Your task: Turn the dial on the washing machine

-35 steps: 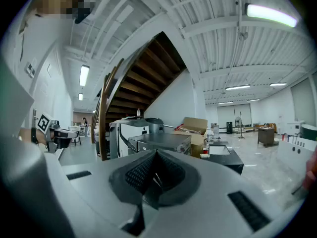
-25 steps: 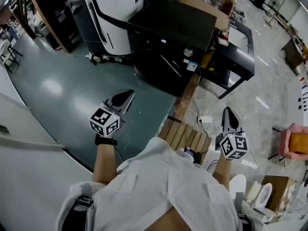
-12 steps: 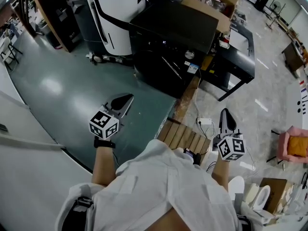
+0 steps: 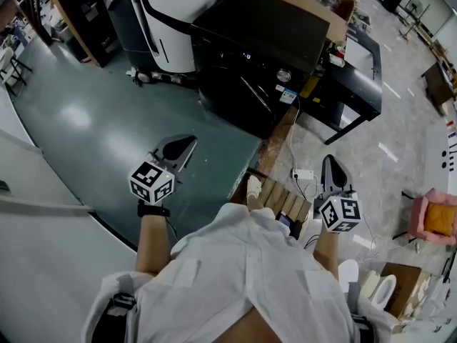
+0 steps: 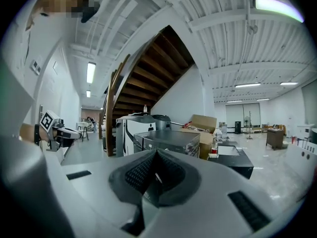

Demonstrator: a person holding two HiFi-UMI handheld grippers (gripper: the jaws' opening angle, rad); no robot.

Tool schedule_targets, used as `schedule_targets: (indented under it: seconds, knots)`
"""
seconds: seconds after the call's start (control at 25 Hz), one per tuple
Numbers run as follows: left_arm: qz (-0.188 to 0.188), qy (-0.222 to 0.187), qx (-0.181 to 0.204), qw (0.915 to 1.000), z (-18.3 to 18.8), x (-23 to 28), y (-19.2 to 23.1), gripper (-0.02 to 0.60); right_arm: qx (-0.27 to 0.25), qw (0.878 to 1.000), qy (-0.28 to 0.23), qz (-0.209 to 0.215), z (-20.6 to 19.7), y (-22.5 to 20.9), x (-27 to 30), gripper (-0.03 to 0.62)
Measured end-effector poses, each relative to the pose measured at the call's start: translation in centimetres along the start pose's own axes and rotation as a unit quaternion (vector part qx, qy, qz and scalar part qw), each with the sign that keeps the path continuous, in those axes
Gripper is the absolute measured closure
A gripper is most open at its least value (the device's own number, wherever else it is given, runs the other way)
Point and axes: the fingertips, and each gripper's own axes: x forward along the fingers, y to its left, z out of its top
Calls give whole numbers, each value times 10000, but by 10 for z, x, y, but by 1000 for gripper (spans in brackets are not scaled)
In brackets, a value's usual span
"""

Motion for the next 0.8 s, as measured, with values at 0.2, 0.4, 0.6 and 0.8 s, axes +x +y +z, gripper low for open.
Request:
schedule_targets:
  seconds: [0.2, 0.4, 0.6, 0.8]
  knots:
    - [209, -82, -27, 9997, 7, 18, 19, 565, -165, 9993, 53, 331, 3, -4, 48, 592]
    - [348, -129, -84, 9993, 17, 48, 39, 565, -272, 9976, 92, 635, 7, -18, 100, 591]
    - [455, -56, -141, 9988, 25, 82, 65, 565, -384, 9954, 231, 852, 10, -34, 157, 579]
    - [546, -207, -308, 9978, 37, 123, 93, 565, -616, 9901, 500, 1158, 1, -45, 214, 556]
